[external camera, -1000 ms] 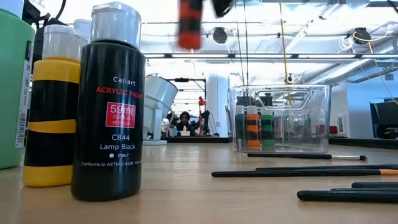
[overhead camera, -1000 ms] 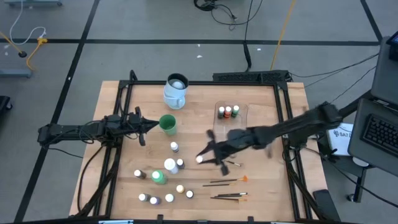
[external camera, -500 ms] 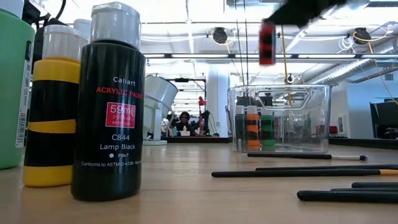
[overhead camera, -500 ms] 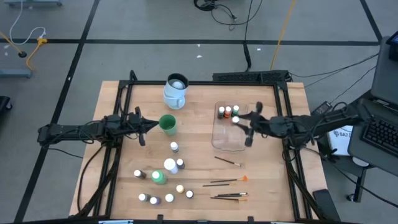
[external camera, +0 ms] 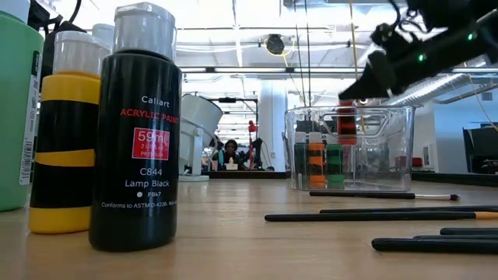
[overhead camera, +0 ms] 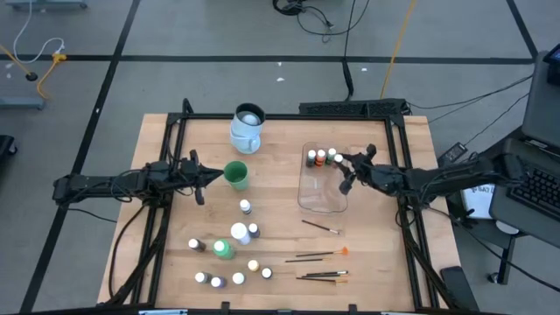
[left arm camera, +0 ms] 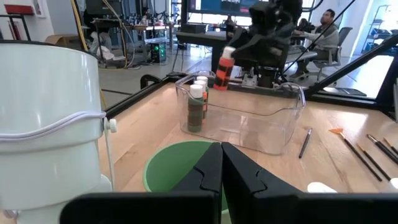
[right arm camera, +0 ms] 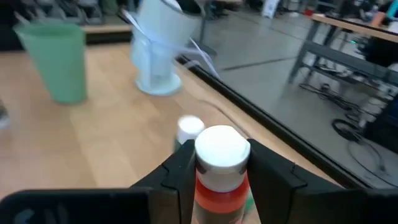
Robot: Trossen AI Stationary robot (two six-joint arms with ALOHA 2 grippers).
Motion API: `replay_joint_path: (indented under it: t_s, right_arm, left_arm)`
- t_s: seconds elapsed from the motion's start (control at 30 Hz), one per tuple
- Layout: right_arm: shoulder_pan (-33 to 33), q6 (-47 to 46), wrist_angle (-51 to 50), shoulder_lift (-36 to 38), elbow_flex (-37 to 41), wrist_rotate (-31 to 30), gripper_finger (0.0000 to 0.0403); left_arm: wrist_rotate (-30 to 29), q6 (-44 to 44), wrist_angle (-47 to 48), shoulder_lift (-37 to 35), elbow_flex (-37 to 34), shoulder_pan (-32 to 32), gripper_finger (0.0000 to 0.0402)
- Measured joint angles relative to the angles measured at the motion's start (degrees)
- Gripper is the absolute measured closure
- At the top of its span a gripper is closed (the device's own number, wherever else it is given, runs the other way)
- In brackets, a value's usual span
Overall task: Pick & Place Paint Supplies
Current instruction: Put the red paint bottle into the transparent bin
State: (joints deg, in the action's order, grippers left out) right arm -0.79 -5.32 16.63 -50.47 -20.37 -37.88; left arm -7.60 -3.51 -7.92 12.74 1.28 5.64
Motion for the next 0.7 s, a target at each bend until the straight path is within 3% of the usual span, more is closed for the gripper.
replay_joint_path:
  t_s: [0.7]
  right_arm:
    - [1.96, 3.00, 8.16, -12.65, 0.82, -2.95, 0.0290]
  left_arm:
    - [0.00, 0.00, -0.04, 0.00, 0.00, 0.00, 0.0396]
